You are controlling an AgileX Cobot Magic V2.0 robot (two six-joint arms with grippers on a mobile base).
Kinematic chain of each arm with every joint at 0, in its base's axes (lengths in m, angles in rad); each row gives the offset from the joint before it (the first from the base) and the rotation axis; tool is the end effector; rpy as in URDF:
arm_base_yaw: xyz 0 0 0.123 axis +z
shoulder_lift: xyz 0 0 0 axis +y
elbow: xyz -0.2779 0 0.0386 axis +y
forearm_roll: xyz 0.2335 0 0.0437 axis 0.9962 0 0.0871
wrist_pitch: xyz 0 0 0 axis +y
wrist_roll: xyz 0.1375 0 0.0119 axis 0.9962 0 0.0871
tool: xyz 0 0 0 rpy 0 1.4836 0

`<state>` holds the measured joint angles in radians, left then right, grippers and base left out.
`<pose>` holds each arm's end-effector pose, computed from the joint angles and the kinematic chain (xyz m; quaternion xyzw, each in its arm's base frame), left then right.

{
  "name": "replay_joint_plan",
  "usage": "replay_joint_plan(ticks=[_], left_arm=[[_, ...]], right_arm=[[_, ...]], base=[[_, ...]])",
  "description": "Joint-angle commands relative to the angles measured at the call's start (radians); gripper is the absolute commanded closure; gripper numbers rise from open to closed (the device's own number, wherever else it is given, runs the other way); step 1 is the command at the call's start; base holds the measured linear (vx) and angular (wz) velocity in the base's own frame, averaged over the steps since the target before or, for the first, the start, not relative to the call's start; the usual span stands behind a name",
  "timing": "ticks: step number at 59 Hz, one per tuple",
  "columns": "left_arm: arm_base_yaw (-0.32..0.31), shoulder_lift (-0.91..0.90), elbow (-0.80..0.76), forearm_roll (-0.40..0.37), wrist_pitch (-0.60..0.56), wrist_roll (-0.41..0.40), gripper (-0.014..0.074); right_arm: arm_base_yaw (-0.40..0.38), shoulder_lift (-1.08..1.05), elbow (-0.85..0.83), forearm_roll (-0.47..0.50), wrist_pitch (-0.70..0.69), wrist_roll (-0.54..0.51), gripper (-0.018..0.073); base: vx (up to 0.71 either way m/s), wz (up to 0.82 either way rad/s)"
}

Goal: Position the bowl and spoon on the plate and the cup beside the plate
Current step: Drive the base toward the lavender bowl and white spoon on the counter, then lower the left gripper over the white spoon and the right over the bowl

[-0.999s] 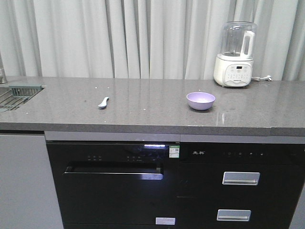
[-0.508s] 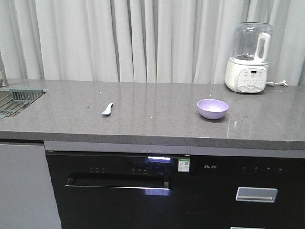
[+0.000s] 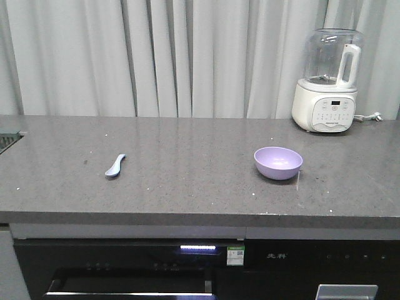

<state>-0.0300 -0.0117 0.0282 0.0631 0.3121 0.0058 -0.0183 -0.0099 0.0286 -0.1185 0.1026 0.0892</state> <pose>0.0899 0.0000 0.1652 0.0317 0.7863 0.0187 0.6168 0.0939 -0.0034 0.1934 0.0005 0.7188 -0.0207 0.6949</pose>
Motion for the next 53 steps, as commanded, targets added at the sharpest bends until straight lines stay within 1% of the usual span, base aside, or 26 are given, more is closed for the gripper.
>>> replay_joint_plan(ticks=[1,33,53], left_arm=[[0.001,-0.012,0.020,-0.007,-0.078,-0.006,0.0602],[0.001,-0.012,0.020,-0.007,-0.078,-0.006,0.0602],[0.001,-0.012,0.020,-0.007,-0.078,-0.006,0.0602]], right_arm=[[0.002,-0.016,0.018,-0.009,-0.084,-0.006,0.0568],[0.002,-0.016,0.018,-0.009,-0.085,-0.006,0.0568],[0.002,-0.016,0.018,-0.009,-0.085,-0.006,0.0568]], base=[[0.41,-0.13],[0.42,-0.07],[0.33,0.00]])
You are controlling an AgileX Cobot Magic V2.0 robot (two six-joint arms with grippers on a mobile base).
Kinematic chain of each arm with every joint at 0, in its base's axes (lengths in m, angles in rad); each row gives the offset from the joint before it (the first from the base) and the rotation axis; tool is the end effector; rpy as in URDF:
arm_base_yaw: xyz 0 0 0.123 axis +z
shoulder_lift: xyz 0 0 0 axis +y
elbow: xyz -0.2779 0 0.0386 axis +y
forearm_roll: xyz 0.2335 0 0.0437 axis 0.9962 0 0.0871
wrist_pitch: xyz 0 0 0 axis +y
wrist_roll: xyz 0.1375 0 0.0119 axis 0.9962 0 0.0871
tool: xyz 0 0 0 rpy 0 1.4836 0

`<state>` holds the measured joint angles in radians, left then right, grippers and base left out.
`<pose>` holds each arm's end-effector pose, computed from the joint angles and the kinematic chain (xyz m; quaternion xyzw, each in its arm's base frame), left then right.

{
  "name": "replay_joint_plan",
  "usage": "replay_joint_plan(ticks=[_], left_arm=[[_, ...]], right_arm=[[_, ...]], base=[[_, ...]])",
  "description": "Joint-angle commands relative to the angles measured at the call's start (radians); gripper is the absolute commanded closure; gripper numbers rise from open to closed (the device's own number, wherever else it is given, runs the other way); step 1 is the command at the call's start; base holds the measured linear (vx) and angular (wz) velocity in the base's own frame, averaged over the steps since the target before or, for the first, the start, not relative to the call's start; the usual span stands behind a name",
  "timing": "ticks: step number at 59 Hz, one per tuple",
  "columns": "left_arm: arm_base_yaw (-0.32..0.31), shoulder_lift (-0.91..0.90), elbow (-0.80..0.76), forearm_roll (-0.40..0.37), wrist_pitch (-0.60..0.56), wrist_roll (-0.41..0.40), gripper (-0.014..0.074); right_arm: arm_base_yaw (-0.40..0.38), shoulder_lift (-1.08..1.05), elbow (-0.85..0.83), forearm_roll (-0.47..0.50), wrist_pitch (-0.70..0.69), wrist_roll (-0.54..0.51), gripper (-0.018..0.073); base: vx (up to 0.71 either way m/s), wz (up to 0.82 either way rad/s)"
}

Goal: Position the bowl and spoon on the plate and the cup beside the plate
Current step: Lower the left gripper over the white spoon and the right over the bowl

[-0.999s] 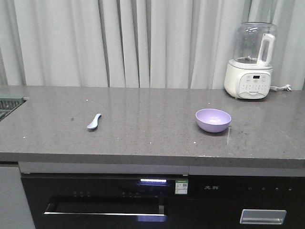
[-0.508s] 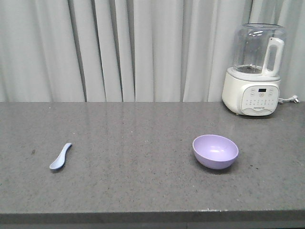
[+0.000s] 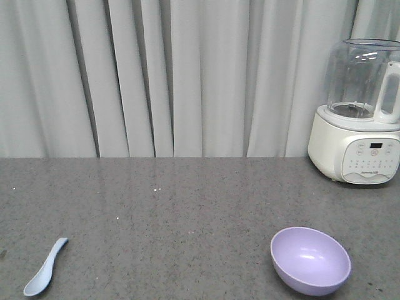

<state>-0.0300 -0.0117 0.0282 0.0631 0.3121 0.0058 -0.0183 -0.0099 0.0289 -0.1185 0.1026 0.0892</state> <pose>0.0899 0.0000 0.1652 0.0317 0.7863 0.0187 0.6168 0.0939 -0.0034 0.1933 0.0005 0.7189 -0.0207 0.6948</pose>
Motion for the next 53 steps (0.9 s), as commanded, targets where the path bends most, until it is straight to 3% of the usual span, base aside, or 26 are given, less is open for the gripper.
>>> replay_joint_plan(ticks=[1,53], left_arm=[[0.001,-0.012,0.020,-0.007,-0.078,-0.006,0.0602],[0.001,-0.012,0.020,-0.007,-0.078,-0.006,0.0602]], right_arm=[[0.002,-0.016,0.018,-0.009,-0.085,-0.006,0.0568],[0.002,-0.016,0.018,-0.009,-0.085,-0.006,0.0568]], base=[[0.28,0.02],[0.13,0.01]])
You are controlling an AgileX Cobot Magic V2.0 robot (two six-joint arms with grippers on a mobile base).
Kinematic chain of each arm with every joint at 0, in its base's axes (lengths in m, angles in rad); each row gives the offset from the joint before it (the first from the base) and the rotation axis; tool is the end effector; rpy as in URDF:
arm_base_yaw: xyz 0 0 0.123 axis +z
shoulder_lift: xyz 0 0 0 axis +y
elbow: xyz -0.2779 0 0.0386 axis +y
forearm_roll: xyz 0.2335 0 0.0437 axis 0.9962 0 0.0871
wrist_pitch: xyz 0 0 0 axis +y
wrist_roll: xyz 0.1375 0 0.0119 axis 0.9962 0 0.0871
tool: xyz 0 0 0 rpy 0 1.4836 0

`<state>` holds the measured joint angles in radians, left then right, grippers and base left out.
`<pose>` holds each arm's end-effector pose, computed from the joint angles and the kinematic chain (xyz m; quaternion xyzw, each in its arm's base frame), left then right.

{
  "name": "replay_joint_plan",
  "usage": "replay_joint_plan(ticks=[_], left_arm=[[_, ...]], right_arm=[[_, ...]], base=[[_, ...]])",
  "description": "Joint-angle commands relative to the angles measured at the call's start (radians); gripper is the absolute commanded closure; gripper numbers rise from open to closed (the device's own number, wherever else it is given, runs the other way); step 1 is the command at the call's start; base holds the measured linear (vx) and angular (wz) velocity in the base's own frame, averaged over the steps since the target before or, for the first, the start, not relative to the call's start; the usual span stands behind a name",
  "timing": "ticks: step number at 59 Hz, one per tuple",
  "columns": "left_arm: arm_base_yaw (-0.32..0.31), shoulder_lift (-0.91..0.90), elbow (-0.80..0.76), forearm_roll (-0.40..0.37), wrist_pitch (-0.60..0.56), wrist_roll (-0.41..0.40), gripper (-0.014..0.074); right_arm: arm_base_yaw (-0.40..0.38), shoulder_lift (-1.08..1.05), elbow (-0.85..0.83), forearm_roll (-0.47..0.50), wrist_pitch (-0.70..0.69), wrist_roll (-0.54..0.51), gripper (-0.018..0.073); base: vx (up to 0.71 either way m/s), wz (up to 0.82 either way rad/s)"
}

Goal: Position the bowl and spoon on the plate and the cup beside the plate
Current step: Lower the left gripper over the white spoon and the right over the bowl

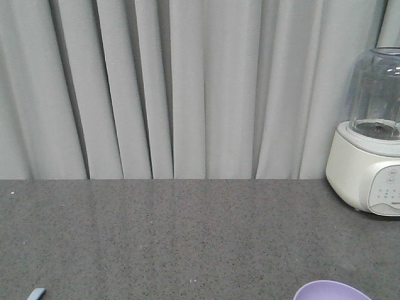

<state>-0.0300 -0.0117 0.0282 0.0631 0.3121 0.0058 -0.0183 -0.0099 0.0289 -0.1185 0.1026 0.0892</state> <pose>0.0899 0.0000 0.1652 0.0317 0.7863 0.0187 0.6168 0.0939 -0.0034 0.1933 0.0005 0.7189 -0.0207 0.6948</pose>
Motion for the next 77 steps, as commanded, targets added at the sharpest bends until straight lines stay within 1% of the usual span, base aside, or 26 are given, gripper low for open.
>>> replay_joint_plan(ticks=[1,7,12,14,23,25,33,37,39,43,49,52,57,59,60,62,64,65,67,69,72,77], left_arm=[[0.001,-0.012,0.020,-0.007,-0.078,-0.006,0.0602],[0.001,-0.012,0.020,-0.007,-0.079,-0.006,0.0602],[0.001,-0.012,0.020,0.035,-0.079,0.020,0.0602],[0.001,-0.012,0.020,0.039,-0.079,0.029,0.0602],[0.001,-0.012,0.018,0.153,-0.079,0.131,0.0602],[0.001,-0.012,0.018,0.166,-0.079,0.133,0.0602],[0.001,-0.012,0.018,0.166,-0.081,0.128,0.0602],[0.001,-0.012,0.018,0.141,-0.116,0.120,0.0602],[0.001,-0.012,0.018,0.112,-0.156,0.112,0.0602],[0.001,-0.012,0.018,0.018,-0.275,0.065,0.0602],[0.001,-0.012,0.018,-0.076,-0.503,0.019,0.0602],[0.001,-0.012,0.018,-0.103,-0.625,0.012,0.0602],[0.001,-0.012,0.013,-0.103,-0.838,0.026,0.0602],[0.001,-0.012,-0.005,-0.103,-0.892,0.021,0.0602],[0.001,-0.012,-0.016,-0.103,-0.894,0.018,0.0601],[0.001,-0.012,-0.054,-0.103,-0.849,0.014,0.0601],[0.001,-0.005,-0.120,-0.103,-0.751,0.020,0.0600],[0.001,-0.002,-0.159,-0.102,-0.712,0.024,0.0600],[0.001,0.018,-0.244,-0.097,-0.596,0.047,0.0599],[0.001,0.045,-0.319,-0.086,-0.503,0.072,0.0599],[0.001,0.108,-0.455,-0.050,-0.339,0.103,0.0598],[0.001,0.237,-0.639,-0.013,-0.186,0.129,0.0590]], right_arm=[[0.002,-0.016,0.018,-0.009,-0.085,-0.006,0.0568],[0.002,-0.016,0.018,-0.009,-0.085,-0.006,0.0568],[0.002,-0.016,0.018,-0.009,-0.085,-0.006,0.0568],[0.002,-0.016,0.018,-0.009,-0.087,-0.006,0.0568],[0.002,-0.016,0.018,-0.009,-0.097,-0.006,0.0568],[0.002,-0.016,0.018,-0.009,-0.097,-0.006,0.0568],[0.002,-0.016,0.018,-0.009,-0.110,-0.006,0.0568],[0.002,-0.016,0.018,-0.009,-0.123,-0.006,0.0568],[0.002,-0.016,0.018,-0.009,-0.135,-0.006,0.0568],[0.002,-0.016,0.018,-0.009,-0.167,-0.006,0.0568],[0.002,-0.016,0.015,-0.009,-0.250,-0.006,0.0568],[0.002,-0.016,0.006,-0.009,-0.297,-0.006,0.0568],[0.002,-0.013,-0.048,-0.009,-0.295,-0.006,0.0568],[0.002,-0.004,-0.081,-0.009,-0.287,-0.006,0.0568],[0.002,0.004,-0.105,-0.009,-0.276,-0.006,0.0568],[0.002,0.021,-0.163,-0.012,-0.251,-0.008,0.0568],[0.002,0.043,-0.207,-0.015,-0.219,-0.010,0.0568],[0.002,0.064,-0.255,-0.017,-0.191,-0.013,0.0568],[0.002,0.095,-0.318,-0.017,-0.156,-0.015,0.0568],[0.002,0.139,-0.394,-0.017,-0.116,-0.015,0.0568],[0.002,0.204,-0.505,-0.017,-0.069,-0.015,0.0568],[0.002,0.330,-0.651,-0.017,0.013,-0.014,0.0568]], base=[[0.00,0.00],[0.00,0.00],[0.00,0.00],[0.00,0.00],[0.00,0.00],[0.00,0.00],[0.00,0.00],[0.00,0.00],[0.00,0.00],[0.00,0.00],[0.00,0.00],[0.00,0.00],[0.00,0.00],[0.00,0.00],[0.00,0.00],[0.00,0.00],[0.00,0.00],[0.00,0.00],[0.00,0.00],[0.00,0.00],[0.00,0.00],[0.00,0.00]])
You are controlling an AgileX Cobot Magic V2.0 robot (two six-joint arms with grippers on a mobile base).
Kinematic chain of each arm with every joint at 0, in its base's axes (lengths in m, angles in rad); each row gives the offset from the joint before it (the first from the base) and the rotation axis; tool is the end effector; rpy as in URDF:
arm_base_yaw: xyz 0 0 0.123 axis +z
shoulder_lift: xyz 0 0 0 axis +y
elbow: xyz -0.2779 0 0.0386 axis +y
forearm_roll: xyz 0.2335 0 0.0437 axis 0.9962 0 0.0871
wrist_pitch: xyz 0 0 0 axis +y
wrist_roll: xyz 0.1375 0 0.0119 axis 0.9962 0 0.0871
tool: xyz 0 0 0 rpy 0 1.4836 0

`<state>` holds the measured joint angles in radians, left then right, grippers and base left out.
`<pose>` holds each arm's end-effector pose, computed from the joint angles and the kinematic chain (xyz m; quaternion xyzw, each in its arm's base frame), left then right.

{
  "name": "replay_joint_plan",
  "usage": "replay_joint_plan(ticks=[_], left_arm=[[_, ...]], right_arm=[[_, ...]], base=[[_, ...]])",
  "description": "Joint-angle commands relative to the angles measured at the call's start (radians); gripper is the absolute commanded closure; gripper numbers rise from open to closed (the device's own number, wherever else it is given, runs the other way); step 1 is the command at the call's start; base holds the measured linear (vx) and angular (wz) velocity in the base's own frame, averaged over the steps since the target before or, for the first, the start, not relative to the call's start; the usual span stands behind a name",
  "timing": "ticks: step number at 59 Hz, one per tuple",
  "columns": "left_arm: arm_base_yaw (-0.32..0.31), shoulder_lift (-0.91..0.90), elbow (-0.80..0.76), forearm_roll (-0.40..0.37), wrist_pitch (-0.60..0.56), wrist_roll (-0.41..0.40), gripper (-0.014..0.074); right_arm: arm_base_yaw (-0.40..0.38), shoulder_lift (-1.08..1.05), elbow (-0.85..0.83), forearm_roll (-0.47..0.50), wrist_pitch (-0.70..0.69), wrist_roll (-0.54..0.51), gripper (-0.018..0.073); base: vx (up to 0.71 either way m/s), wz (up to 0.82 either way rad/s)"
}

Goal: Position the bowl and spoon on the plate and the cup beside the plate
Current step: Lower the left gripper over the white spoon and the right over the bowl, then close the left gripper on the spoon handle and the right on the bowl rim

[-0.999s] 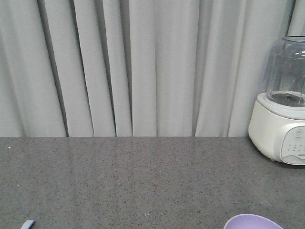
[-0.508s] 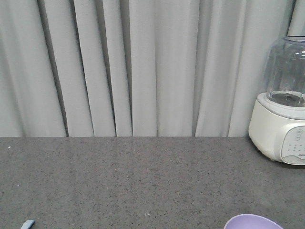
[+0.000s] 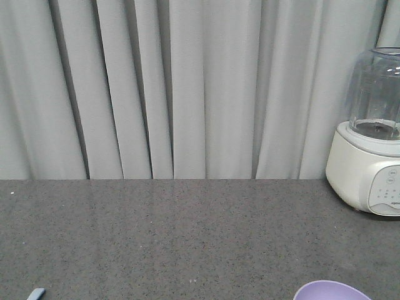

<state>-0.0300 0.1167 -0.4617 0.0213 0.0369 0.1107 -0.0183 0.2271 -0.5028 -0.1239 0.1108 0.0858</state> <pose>0.0608 -0.0017 0.3668 0.0445 0.5527 0.0426 0.8311 0.0843 -0.0034 0.3632 -0.0004 0.6123 -0.0262 0.7902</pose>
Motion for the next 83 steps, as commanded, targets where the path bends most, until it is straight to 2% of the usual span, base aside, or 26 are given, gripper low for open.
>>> replay_joint_plan(ticks=[1,5,11,12,20,27,35,45,50,59,66,83], left_arm=[[0.001,0.137,-0.180,0.029,0.112,0.024,0.0588],[0.001,0.235,-0.265,0.035,0.167,0.024,0.0577],[0.001,0.359,-0.292,0.035,0.201,0.024,0.0537],[0.001,0.462,-0.291,0.017,0.265,0.015,0.0459],[0.001,0.546,-0.286,-0.117,0.288,0.016,0.0300],[0.001,0.608,-0.286,-0.151,0.296,0.016,0.0140],[0.001,0.648,-0.286,-0.167,0.299,0.018,0.0034],[0.001,0.678,-0.286,-0.166,0.234,0.017,0.0027],[0.001,0.711,-0.298,-0.166,0.334,0.017,0.0027],[0.001,0.836,-0.384,-0.169,0.556,0.017,0.0027],[0.000,0.965,-0.498,-0.210,0.682,0.018,0.0027],[-0.067,1.244,-0.639,-0.207,0.715,0.016,0.0027]], right_arm=[[0.002,0.116,-0.141,-0.011,0.018,-0.010,0.0568],[0.002,0.201,-0.194,-0.011,0.055,-0.010,0.0568],[0.002,0.294,-0.206,-0.011,0.064,-0.010,0.0565],[0.002,0.372,-0.206,-0.010,0.101,0.001,0.0554],[0.002,0.457,-0.206,-0.010,0.133,0.000,0.0501],[0.002,0.501,-0.206,-0.002,0.142,0.001,0.0416],[0.002,0.520,-0.206,-0.003,0.141,0.001,0.0267],[0.002,0.541,-0.206,-0.003,0.132,-0.002,0.0031],[0.002,0.541,-0.206,0.004,0.146,-0.001,-0.0029],[0.002,0.537,-0.206,0.007,0.189,-0.002,-0.0032],[0.002,0.541,-0.206,0.007,0.240,-0.002,-0.0027],[0.002,0.541,-0.208,0.008,0.294,-0.002,-0.0027]], base=[[0.00,0.00],[0.00,0.00],[0.00,0.00],[0.00,0.00],[0.00,0.00],[0.00,0.00],[0.00,0.00],[0.00,0.00],[0.00,0.00],[0.00,0.00],[0.00,0.00],[0.00,0.00]])
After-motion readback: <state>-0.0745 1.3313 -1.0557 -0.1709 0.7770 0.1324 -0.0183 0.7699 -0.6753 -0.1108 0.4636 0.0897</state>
